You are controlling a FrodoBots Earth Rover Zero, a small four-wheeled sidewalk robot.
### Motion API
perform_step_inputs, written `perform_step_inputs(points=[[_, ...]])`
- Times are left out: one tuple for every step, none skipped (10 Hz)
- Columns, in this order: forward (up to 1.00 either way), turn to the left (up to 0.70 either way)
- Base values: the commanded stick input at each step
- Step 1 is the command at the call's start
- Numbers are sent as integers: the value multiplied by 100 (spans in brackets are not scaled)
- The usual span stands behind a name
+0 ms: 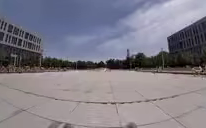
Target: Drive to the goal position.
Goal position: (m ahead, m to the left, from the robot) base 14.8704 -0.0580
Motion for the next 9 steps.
perform_step_inputs(points=[[45, 0], [45, 0], [45, 0], [45, 0], [45, 0], [45, 0], [45, 0], [45, -11], [45, -24]])
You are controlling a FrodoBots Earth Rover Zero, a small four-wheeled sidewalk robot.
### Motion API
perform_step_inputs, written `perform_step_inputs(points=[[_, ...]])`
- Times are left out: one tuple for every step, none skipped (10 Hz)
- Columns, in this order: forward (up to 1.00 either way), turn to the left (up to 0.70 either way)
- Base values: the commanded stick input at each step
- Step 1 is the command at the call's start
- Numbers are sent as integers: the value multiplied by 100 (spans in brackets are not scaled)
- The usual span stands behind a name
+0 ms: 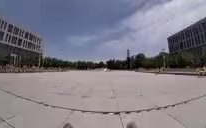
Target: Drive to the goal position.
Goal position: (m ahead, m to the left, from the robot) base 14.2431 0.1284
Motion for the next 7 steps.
perform_step_inputs(points=[[45, -8], [45, 0], [45, 0], [45, 0], [45, 0], [45, 0], [45, 0]])
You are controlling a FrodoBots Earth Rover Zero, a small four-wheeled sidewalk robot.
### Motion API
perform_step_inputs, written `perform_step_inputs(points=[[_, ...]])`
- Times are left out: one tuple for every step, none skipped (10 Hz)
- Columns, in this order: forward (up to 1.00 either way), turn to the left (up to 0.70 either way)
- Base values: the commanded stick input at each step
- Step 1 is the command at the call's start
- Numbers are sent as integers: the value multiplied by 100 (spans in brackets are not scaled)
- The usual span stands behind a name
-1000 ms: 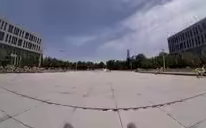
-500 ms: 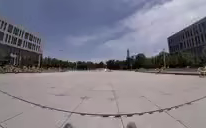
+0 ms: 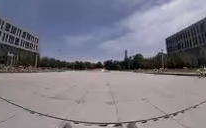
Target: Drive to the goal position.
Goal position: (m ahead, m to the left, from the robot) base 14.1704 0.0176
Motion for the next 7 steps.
perform_step_inputs(points=[[45, 0], [45, 0], [45, 0], [45, 0], [45, 0], [45, 0], [45, 0]])
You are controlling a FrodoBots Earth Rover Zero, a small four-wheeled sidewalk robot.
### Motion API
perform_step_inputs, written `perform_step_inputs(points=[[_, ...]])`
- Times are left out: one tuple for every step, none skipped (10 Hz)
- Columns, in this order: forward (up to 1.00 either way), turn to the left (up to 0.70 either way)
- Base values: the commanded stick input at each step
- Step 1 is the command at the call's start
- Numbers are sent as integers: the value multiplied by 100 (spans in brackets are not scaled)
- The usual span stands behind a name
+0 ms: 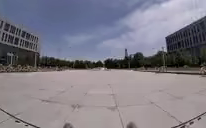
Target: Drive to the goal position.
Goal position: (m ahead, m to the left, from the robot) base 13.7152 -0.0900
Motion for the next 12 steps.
perform_step_inputs(points=[[45, 0], [45, 0], [45, 0], [45, 0], [45, 0], [45, 0], [45, 0], [45, 0], [45, 0], [45, 0], [45, 0], [45, 0]])
